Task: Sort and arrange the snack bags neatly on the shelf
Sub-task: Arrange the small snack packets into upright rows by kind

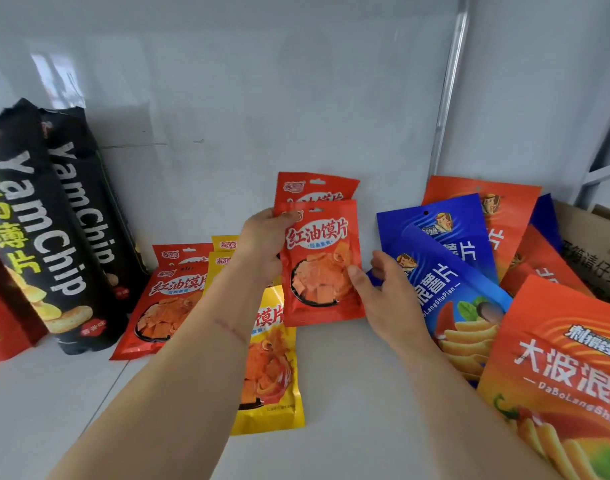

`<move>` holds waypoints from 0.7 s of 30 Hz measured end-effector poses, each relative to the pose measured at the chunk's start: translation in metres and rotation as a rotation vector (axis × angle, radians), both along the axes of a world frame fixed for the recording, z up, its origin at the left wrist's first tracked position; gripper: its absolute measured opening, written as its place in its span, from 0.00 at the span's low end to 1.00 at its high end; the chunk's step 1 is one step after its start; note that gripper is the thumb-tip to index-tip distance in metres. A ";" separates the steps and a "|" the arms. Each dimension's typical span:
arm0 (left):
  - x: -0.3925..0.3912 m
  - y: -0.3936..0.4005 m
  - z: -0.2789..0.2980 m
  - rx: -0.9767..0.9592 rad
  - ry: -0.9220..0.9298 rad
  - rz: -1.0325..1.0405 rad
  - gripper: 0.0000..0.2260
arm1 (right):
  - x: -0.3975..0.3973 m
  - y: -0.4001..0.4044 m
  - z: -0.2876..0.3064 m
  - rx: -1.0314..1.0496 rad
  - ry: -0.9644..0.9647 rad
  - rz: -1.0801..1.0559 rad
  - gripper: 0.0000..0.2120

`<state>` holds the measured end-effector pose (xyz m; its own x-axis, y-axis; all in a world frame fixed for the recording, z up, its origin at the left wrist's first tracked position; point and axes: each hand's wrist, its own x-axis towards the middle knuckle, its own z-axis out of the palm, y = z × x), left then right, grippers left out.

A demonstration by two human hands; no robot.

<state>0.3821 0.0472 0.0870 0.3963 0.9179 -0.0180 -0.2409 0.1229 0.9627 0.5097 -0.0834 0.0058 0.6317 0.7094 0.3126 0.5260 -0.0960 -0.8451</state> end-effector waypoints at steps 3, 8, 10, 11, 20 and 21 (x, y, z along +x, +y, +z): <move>-0.013 -0.005 0.005 -0.019 -0.045 -0.022 0.08 | -0.006 -0.002 0.009 0.079 0.191 0.075 0.35; -0.020 -0.018 -0.001 -0.074 -0.033 -0.081 0.10 | -0.012 -0.004 0.016 0.173 0.584 0.322 0.23; -0.022 -0.023 -0.004 -0.077 -0.030 -0.074 0.10 | -0.012 -0.002 0.015 0.184 0.660 0.319 0.18; -0.024 -0.025 -0.005 -0.066 -0.021 -0.045 0.09 | -0.012 0.000 0.014 0.182 0.671 0.306 0.16; -0.096 -0.027 -0.050 1.138 1.000 0.684 0.13 | -0.041 0.012 0.006 0.162 0.559 0.215 0.07; -0.108 -0.029 -0.057 1.302 1.033 0.713 0.12 | -0.048 0.013 0.007 0.163 0.550 0.217 0.07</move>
<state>0.2736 0.0184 0.0301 0.2588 0.5150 0.8172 0.7901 -0.5996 0.1277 0.4619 -0.0707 0.0126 0.5776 0.8104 0.0977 0.0019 0.1183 -0.9930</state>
